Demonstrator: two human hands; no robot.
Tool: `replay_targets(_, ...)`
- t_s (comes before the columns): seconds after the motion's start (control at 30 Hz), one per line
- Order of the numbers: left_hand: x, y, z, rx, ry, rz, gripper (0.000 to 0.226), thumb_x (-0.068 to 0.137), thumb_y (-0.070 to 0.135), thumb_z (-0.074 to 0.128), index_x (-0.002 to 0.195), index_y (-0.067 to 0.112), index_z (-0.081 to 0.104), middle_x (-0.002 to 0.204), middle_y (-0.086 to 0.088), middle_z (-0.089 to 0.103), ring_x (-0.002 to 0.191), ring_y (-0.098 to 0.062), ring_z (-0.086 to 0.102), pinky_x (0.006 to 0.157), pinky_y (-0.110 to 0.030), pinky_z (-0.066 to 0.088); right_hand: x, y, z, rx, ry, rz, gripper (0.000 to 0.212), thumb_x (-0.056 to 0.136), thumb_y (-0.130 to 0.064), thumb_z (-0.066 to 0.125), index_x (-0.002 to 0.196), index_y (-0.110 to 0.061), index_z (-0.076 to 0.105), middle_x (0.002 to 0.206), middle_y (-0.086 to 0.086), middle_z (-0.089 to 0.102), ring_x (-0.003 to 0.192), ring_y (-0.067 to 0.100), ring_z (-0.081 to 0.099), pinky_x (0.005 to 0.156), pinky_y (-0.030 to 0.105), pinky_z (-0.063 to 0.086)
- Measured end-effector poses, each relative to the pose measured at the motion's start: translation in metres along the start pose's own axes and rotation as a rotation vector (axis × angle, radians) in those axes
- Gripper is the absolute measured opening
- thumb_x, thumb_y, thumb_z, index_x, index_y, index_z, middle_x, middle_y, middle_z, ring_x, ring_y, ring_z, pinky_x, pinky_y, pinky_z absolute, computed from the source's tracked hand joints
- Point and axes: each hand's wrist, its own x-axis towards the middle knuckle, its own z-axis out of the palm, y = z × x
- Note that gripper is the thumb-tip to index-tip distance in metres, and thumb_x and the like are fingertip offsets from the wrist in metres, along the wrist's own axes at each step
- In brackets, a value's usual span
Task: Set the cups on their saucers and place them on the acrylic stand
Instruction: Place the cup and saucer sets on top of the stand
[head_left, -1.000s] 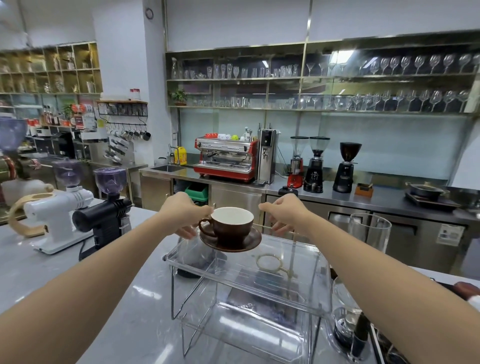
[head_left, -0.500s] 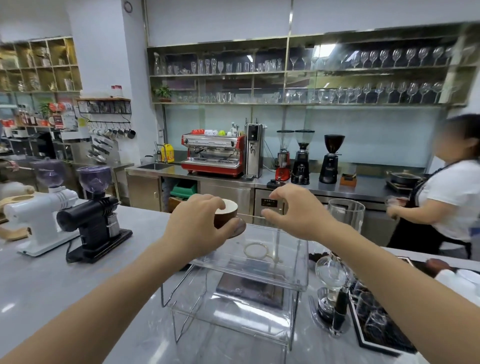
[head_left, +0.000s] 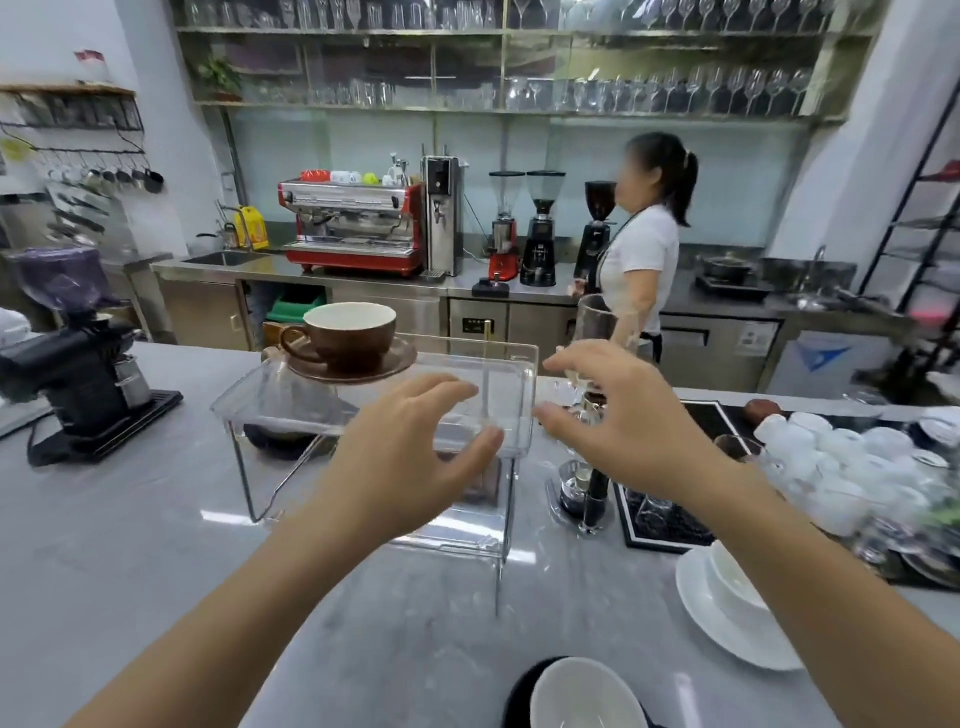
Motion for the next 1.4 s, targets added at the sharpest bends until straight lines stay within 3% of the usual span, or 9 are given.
replay_targets(0.13, -0.023, 0.015, 0.018, -0.073, -0.012, -0.003, 0.049, 0.089, 0.054, 0.062, 0.122, 0.019, 0.071, 0.123, 0.006, 0.069, 0.11, -0.009, 0.061, 0.088, -0.013, 0.039, -0.037, 0.011, 0.006, 0.033, 0.014, 0.061, 0.041, 0.088, -0.039, 0.068, 0.124, -0.019, 0.066, 0.124, -0.008, 0.063, 0.118, 0.007, 0.055, 0.101, 0.019, 0.038)
replay_targets(0.23, -0.04, 0.022, 0.034, -0.13, 0.054, 0.005, 0.037, 0.085, 0.042, 0.069, 0.109, 0.015, 0.077, 0.117, 0.001, 0.072, 0.11, -0.018, 0.065, 0.102, -0.029, 0.043, -0.065, 0.02, 0.013, 0.079, 0.031, 0.122, 0.038, 0.088, -0.035, 0.07, 0.122, -0.019, 0.067, 0.12, -0.013, 0.062, 0.113, 0.0, 0.053, 0.1, 0.016, 0.037)
replay_targets(0.33, -0.054, 0.022, 0.046, -0.147, 0.185, 0.052, 0.025, 0.084, 0.028, 0.073, 0.101, 0.01, 0.077, 0.116, -0.005, 0.072, 0.115, -0.022, 0.065, 0.116, -0.045, 0.036, -0.092, 0.029, 0.022, 0.132, 0.054, 0.193, 0.034, 0.087, -0.029, 0.072, 0.119, -0.018, 0.069, 0.113, -0.021, 0.058, 0.104, -0.018, 0.048, 0.095, -0.005, 0.029)
replay_targets(0.47, -0.081, 0.028, 0.065, -0.309, 0.234, 0.025, 0.018, 0.086, 0.027, 0.071, 0.093, 0.012, 0.077, 0.105, 0.002, 0.073, 0.101, -0.014, 0.068, 0.096, -0.018, 0.045, -0.13, 0.041, 0.04, 0.228, 0.06, 0.339, 0.03, 0.085, -0.028, 0.074, 0.114, -0.022, 0.07, 0.112, -0.021, 0.061, 0.109, -0.02, 0.05, 0.091, -0.009, 0.03)
replay_targets(0.7, -0.136, 0.026, 0.112, -0.439, -0.117, -0.281, 0.031, 0.081, 0.05, 0.063, 0.096, 0.025, 0.074, 0.097, 0.023, 0.069, 0.096, -0.001, 0.066, 0.083, -0.025, 0.052, -0.195, 0.056, 0.07, 0.305, -0.051, 0.598, 0.031, 0.085, -0.029, 0.074, 0.115, -0.029, 0.069, 0.113, -0.032, 0.059, 0.109, -0.017, 0.053, 0.098, 0.013, 0.043)
replay_targets(0.83, -0.159, 0.021, 0.133, -0.394, -0.309, -0.382, 0.037, 0.079, 0.056, 0.064, 0.105, 0.031, 0.072, 0.101, 0.038, 0.056, 0.1, 0.006, 0.058, 0.086, -0.011, 0.04, -0.223, 0.061, 0.085, 0.324, -0.126, 0.72, 0.033, 0.085, -0.033, 0.073, 0.117, -0.033, 0.066, 0.113, -0.04, 0.055, 0.108, -0.025, 0.048, 0.087, 0.002, 0.038)
replay_targets(0.97, -0.174, 0.017, 0.146, -0.383, -0.421, -0.455, 0.055, 0.071, 0.07, 0.055, 0.111, 0.034, 0.069, 0.104, 0.029, 0.061, 0.102, -0.003, 0.061, 0.088, -0.026, 0.05, -0.242, 0.064, 0.097, 0.354, -0.169, 0.826, 0.039, 0.084, -0.038, 0.073, 0.122, -0.033, 0.064, 0.12, -0.033, 0.055, 0.113, -0.008, 0.055, 0.095, 0.016, 0.043)
replay_targets(1.1, -0.184, 0.015, 0.158, -0.423, -0.484, -0.546, 0.068, 0.065, 0.075, 0.056, 0.118, 0.033, 0.066, 0.111, 0.022, 0.065, 0.096, -0.001, 0.061, 0.085, -0.023, 0.049, -0.254, 0.065, 0.107, 0.379, -0.197, 0.908, 0.043, 0.083, -0.042, 0.073, 0.124, -0.035, 0.062, 0.122, -0.029, 0.056, 0.11, -0.007, 0.056, 0.091, 0.018, 0.045)
replay_targets(1.4, -0.186, 0.017, 0.166, -0.58, -0.48, -0.664, 0.027, 0.064, 0.063, 0.066, 0.086, 0.048, 0.063, 0.098, 0.042, 0.063, 0.076, 0.0, 0.067, 0.063, -0.014, 0.053, -0.26, 0.068, 0.116, 0.527, -0.165, 1.099, 0.038, 0.079, -0.043, 0.077, 0.115, -0.037, 0.065, 0.108, -0.016, 0.068, 0.086, 0.005, 0.069, 0.067, 0.013, 0.049)
